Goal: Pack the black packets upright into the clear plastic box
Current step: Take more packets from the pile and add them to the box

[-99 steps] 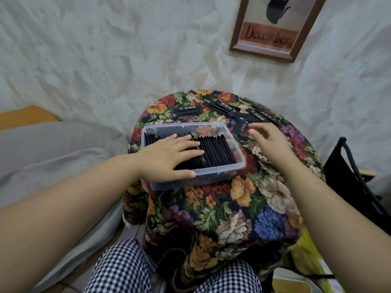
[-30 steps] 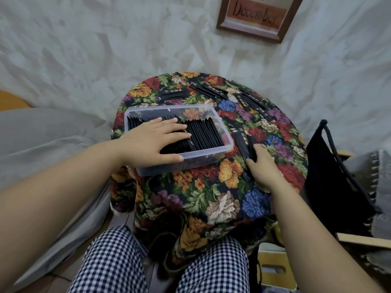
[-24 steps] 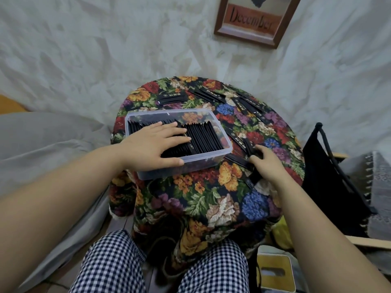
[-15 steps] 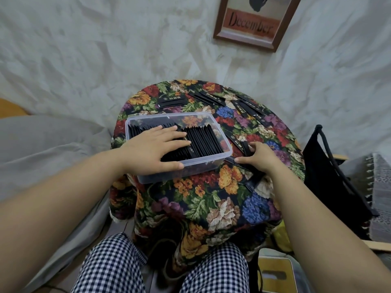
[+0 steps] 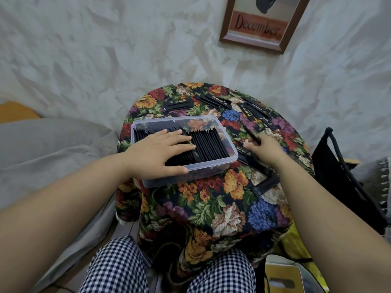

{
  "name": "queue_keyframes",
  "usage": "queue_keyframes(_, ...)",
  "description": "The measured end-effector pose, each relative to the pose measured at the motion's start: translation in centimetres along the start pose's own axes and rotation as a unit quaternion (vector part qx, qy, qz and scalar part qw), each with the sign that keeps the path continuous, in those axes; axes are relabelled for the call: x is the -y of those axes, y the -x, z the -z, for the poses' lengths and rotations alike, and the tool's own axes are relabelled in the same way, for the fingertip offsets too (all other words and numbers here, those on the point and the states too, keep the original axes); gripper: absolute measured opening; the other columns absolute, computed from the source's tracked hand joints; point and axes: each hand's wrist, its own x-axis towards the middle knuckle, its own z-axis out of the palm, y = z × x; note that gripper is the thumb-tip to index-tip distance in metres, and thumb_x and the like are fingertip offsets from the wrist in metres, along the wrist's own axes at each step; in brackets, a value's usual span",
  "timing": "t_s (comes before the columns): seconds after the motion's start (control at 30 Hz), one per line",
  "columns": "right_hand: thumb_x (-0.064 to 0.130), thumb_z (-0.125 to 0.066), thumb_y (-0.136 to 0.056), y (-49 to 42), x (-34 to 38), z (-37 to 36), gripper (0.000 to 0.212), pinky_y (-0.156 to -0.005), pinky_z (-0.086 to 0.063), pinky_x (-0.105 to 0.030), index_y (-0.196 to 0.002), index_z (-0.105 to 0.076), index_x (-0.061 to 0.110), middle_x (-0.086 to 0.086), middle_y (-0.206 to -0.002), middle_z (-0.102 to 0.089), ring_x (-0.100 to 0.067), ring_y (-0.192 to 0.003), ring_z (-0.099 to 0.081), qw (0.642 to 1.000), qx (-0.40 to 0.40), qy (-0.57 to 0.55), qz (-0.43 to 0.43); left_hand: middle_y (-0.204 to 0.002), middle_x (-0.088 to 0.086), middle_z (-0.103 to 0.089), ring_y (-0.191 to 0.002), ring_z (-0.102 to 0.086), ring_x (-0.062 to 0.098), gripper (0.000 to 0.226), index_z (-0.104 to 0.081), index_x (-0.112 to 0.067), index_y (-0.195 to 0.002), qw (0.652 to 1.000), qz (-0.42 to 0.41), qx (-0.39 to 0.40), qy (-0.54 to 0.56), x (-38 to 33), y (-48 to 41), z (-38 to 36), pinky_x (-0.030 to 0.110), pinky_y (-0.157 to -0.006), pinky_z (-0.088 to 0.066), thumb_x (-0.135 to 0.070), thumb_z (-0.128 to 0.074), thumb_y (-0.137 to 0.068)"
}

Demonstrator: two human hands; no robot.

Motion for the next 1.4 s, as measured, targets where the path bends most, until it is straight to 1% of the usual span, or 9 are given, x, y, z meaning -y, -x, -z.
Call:
queue_keyframes(0.13, 0.036, -0.073, -0.081, -1.0, 1.1, -1.0, 0.032, -0.061, -0.036, -0.03, -0.09, -0.057, 0.009, -0.005, -0.081, -0.057, -0.016, -0.067, -0.05, 0.995, 0.087, 0.04, -0.008, -0.157, -0.016, -0.004, -0.141, 0.008, 0.001, 0.091, -0.009, -0.04, -0.148, 1.0, -0.001, 0.0, 0.003, 0.0, 0.1, 0.0, 0.025, -0.113, 0.011, -0.084, 0.004, -0.069)
queue_keyframes(0.33, 0.024, -0.061, -0.092, -1.0, 0.2, 0.7, 0.025, -0.058, -0.037, -0.03, -0.078, -0.047, 0.009, -0.006, -0.073, -0.054, -0.024, -0.069, -0.05, 0.997, 0.065, 0.041, -0.018, -0.157, -0.016, -0.004, -0.138, 0.01, -0.003, 0.092, -0.009, -0.041, -0.147, 1.0, 0.0, -0.004, 0.006, 0.0, 0.0, -0.1, 0.024, -0.113, 0.012, -0.085, 0.006, -0.068)
queue_keyframes(0.43, 0.019, -0.054, -0.097, -0.4, -1.5, 1.6, 0.014, -0.066, -0.046, -0.035, -0.093, -0.047, 0.007, -0.006, -0.077, -0.064, -0.021, -0.066, -0.056, 1.0, 0.014, -0.021, -0.016, -0.157, -0.017, -0.004, -0.136, 0.01, -0.005, 0.091, -0.009, -0.04, -0.148, 1.0, 0.0, -0.006, 0.006, 0.1, 0.0, 0.0, 0.023, -0.112, 0.013, -0.084, 0.004, -0.069)
queue_keyframes(0.5, 0.024, -0.056, -0.095, 0.4, -2.4, 1.9, 0.022, -0.065, -0.047, -0.034, -0.105, -0.045, 0.009, -0.007, -0.085, -0.064, -0.018, -0.068, -0.055, 1.0, 0.007, -0.015, -0.003, -0.157, -0.017, -0.004, -0.135, 0.011, -0.006, 0.092, -0.009, -0.04, -0.148, 1.0, -0.001, -0.006, 0.007, 0.1, 0.0, -0.1, 0.023, -0.111, 0.013, -0.084, 0.004, -0.068)
queue_keyframes(0.63, 0.043, -0.076, -0.075, 2.0, -3.2, 1.1, 0.053, -0.072, -0.036, -0.029, -0.113, -0.054, 0.012, -0.006, -0.103, -0.059, -0.024, -0.09, -0.056, 0.992, 0.089, 0.091, 0.012, -0.157, -0.017, -0.005, -0.135, 0.01, -0.006, 0.094, -0.011, -0.041, -0.147, 1.0, -0.001, -0.005, 0.013, 0.1, 0.0, -0.1, 0.022, -0.111, 0.013, -0.086, 0.005, -0.066)
queue_keyframes(0.83, 0.03, -0.08, -0.075, 1.8, -1.1, 1.6, 0.046, -0.079, -0.046, -0.036, -0.108, -0.064, 0.002, -0.012, -0.103, -0.068, -0.028, -0.092, -0.062, 0.988, 0.135, 0.079, -0.011, -0.157, -0.017, -0.006, -0.143, 0.005, 0.003, 0.092, -0.012, -0.04, -0.147, 1.0, 0.004, 0.007, 0.009, -0.2, 0.1, 0.2, 0.023, -0.111, 0.011, -0.083, -0.001, -0.067)
queue_keyframes(0.97, 0.027, -0.076, -0.08, 1.6, -0.7, 1.5, 0.044, -0.075, -0.045, -0.034, -0.112, -0.06, 0.002, -0.015, -0.106, -0.064, -0.029, -0.092, -0.059, 0.988, 0.111, 0.105, -0.016, -0.157, -0.016, -0.006, -0.144, 0.005, 0.004, 0.104, -0.013, -0.04, -0.147, 1.0, 0.004, 0.01, 0.015, -0.2, 0.1, 0.3, 0.025, -0.113, 0.008, -0.091, 0.009, -0.06)
queue_keyframes(1.13, 0.037, -0.07, -0.083, 2.3, -1.3, 1.4, 0.073, -0.105, -0.035, -0.037, -0.14, -0.038, 0.005, -0.013, -0.145, -0.041, -0.031, -0.129, -0.042, 0.987, 0.101, 0.117, -0.048, -0.157, -0.016, -0.007, -0.144, 0.005, 0.004, 0.111, -0.014, -0.04, -0.147, 1.0, 0.008, 0.014, 0.016, -0.4, 0.1, 0.5, 0.026, -0.114, 0.008, -0.092, 0.012, -0.054)
queue_keyframes(1.4, 0.03, -0.065, -0.089, 2.4, -0.1, 1.6, 0.061, -0.101, -0.038, -0.037, -0.138, -0.04, 0.004, -0.015, -0.14, -0.046, -0.032, -0.125, -0.046, 0.978, 0.103, 0.181, -0.026, -0.157, -0.016, -0.007, -0.144, 0.004, 0.004, 0.113, -0.014, -0.04, -0.147, 1.0, 0.009, 0.013, 0.018, -0.3, 0.0, 0.4, 0.025, -0.113, 0.008, -0.093, 0.012, -0.052)
